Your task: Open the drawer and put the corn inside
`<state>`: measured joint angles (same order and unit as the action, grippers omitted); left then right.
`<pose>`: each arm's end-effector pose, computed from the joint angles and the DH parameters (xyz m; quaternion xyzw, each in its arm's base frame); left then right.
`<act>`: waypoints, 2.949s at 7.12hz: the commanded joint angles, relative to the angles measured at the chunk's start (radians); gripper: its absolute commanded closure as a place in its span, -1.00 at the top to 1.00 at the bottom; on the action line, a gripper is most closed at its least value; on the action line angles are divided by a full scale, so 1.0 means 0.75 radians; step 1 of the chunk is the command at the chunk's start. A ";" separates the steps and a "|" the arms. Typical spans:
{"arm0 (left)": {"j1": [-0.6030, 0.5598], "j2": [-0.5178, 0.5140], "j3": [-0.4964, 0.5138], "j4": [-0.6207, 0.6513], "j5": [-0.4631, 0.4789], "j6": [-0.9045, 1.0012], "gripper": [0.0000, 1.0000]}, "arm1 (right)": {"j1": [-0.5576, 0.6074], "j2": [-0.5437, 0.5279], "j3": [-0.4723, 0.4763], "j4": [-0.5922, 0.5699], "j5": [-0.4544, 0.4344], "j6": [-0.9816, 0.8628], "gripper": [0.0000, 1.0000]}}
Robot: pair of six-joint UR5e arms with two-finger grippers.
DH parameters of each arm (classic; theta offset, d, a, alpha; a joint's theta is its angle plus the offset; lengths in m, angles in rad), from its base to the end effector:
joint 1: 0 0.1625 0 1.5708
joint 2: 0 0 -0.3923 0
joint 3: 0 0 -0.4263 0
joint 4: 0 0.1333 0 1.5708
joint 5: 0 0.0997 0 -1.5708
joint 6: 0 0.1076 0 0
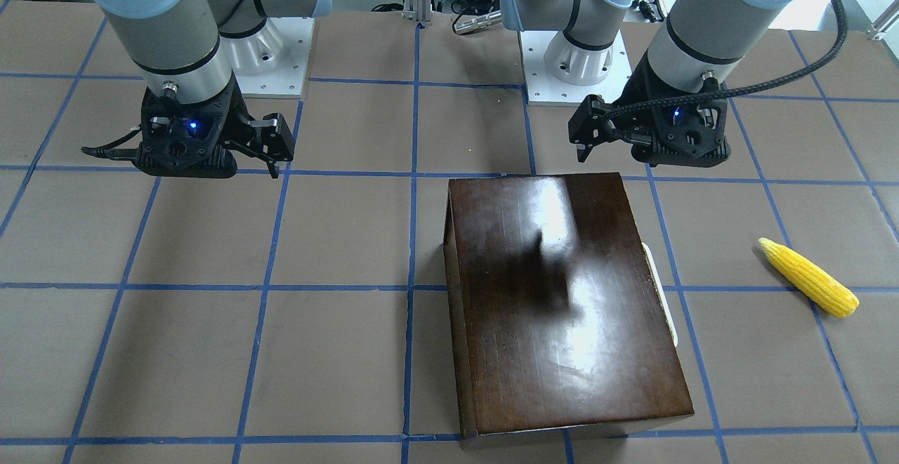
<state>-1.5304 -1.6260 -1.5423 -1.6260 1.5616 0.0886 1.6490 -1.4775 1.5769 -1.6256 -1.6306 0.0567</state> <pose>-0.1124 -0.5433 0.4274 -0.0239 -0.9989 -0.0406 0.0072 0.1699 -0.5439 0.3990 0.0114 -0.9992 -0.0202 0.0313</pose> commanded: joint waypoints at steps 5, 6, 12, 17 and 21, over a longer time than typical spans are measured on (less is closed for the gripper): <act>0.001 0.000 0.001 -0.010 0.006 -0.008 1.00 | 0.000 0.000 0.000 0.002 0.000 0.000 1.00; 0.001 0.002 -0.001 -0.010 0.008 -0.008 1.00 | 0.000 0.000 0.000 0.002 0.000 0.000 1.00; 0.003 0.008 0.005 -0.010 0.004 -0.002 1.00 | 0.000 0.000 0.000 -0.001 0.000 0.000 1.00; 0.079 0.008 0.023 -0.014 0.010 -0.006 1.00 | 0.000 -0.002 0.000 0.001 0.000 0.000 1.00; 0.275 -0.026 0.093 0.000 -0.002 -0.002 1.00 | 0.000 -0.002 0.000 0.002 0.000 0.000 1.00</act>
<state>-1.3777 -1.6281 -1.4961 -1.6271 1.5625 0.0861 1.6490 -1.4776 1.5769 -1.6245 -1.6306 0.0568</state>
